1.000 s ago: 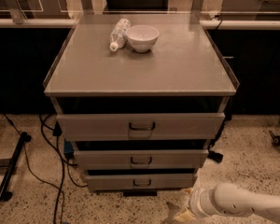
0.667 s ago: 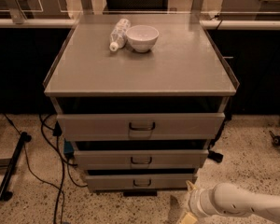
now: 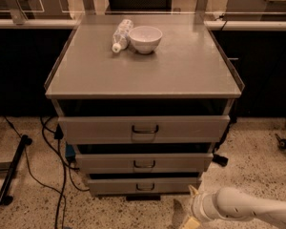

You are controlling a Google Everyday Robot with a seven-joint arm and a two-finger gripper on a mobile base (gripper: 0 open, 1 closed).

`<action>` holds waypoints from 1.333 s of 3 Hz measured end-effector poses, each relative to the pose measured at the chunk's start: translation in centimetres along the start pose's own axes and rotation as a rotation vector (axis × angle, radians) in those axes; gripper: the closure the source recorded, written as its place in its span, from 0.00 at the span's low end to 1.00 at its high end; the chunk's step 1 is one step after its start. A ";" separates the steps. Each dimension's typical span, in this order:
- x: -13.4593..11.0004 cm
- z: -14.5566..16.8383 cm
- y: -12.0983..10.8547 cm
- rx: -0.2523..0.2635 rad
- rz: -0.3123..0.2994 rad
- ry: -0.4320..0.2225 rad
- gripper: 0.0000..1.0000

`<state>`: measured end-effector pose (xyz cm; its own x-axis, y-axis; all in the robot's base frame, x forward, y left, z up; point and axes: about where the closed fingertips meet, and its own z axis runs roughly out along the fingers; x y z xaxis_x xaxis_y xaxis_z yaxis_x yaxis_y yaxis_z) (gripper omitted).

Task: Open bottom drawer

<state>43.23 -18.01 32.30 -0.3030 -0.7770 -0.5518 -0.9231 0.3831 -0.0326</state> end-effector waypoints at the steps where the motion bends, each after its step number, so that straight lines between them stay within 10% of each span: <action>1: 0.6 2.9 -1.0 -0.014 -0.054 -0.031 0.00; 4: 1.0 5.3 -2.1 0.017 -0.084 -0.036 0.00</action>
Offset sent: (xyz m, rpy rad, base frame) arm 0.0089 0.0050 -0.0194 0.0157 -0.0171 0.0411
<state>46.09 -16.92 27.40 -0.2161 -0.7884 -0.5760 -0.9406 0.3264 -0.0939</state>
